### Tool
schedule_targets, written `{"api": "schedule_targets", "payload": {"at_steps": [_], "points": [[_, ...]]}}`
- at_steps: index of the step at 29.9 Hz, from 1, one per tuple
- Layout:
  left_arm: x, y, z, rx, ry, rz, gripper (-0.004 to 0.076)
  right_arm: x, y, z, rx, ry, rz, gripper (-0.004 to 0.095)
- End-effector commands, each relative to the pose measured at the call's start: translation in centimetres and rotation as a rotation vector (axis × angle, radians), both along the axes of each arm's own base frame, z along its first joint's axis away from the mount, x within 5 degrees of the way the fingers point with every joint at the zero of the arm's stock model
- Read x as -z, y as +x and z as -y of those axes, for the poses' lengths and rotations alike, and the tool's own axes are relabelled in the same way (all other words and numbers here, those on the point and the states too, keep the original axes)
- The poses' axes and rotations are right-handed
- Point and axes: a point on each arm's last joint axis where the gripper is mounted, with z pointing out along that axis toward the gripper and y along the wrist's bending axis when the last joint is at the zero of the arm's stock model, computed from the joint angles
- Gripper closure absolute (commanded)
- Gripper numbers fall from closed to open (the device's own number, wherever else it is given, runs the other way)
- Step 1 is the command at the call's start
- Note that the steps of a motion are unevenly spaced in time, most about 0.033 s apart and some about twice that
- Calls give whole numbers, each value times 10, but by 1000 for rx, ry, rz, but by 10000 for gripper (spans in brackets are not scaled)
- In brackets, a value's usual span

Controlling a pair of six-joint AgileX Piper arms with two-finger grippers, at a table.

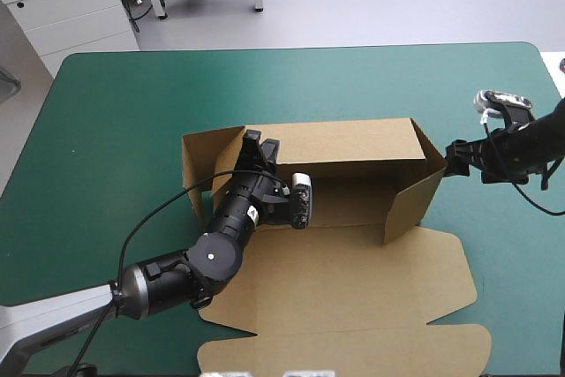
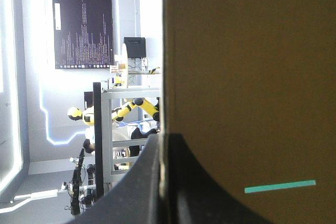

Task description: Fold the box

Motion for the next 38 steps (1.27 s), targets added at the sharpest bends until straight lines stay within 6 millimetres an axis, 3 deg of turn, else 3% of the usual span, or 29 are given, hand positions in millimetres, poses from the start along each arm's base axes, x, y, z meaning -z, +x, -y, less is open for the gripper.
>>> {"api": "schedule_targets", "payload": {"at_steps": [1,11,23,38], "points": [[-23,-1,-5,-10,-47,74,734,-14,-14,-5,-64,6,94,140],[-23,-1,-5,-10,-47,74,734,-4,-17,-26,-343,144,288,140],[-22,-1,-5,-8,-47,73,734,-9,-25,-35,-385,199,283,140],[-22,-1,-5,-8,-47,73,734,-12,-50,-40,-366,187,286,140]]}}
